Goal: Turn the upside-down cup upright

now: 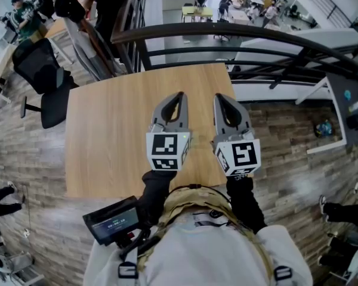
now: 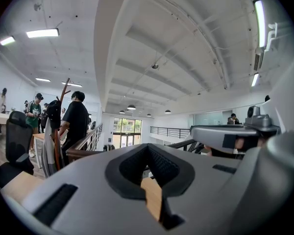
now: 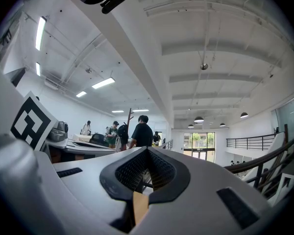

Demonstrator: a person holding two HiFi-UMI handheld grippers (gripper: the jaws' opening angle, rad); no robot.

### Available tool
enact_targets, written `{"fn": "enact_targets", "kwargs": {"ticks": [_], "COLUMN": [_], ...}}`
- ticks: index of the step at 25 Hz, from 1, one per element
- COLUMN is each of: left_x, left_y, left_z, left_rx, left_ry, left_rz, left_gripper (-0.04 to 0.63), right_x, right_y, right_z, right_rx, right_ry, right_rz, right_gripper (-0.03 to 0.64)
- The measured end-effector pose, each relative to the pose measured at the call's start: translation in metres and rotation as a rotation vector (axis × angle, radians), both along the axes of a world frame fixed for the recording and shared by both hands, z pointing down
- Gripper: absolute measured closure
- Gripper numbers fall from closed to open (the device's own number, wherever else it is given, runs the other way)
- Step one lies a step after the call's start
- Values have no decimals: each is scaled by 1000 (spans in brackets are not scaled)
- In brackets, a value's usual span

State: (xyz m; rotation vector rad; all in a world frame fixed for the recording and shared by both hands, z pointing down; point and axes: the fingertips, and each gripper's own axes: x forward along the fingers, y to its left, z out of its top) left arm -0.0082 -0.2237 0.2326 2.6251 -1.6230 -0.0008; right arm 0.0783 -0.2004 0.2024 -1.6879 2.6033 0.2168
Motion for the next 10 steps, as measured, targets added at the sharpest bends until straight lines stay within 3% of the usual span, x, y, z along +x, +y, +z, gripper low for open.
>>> {"fn": "enact_targets", "kwargs": {"ticks": [10], "left_x": [-1], "left_y": [-10], "left_z": [5], "left_rx": [-10], "left_ry": [6], "left_rz": [0], "left_gripper": [595], "right_x": [2], "right_y": [-8], "right_z": [5], "right_rx": [-3], "right_ry": [8], "right_rz": [3], "right_gripper": [597]}}
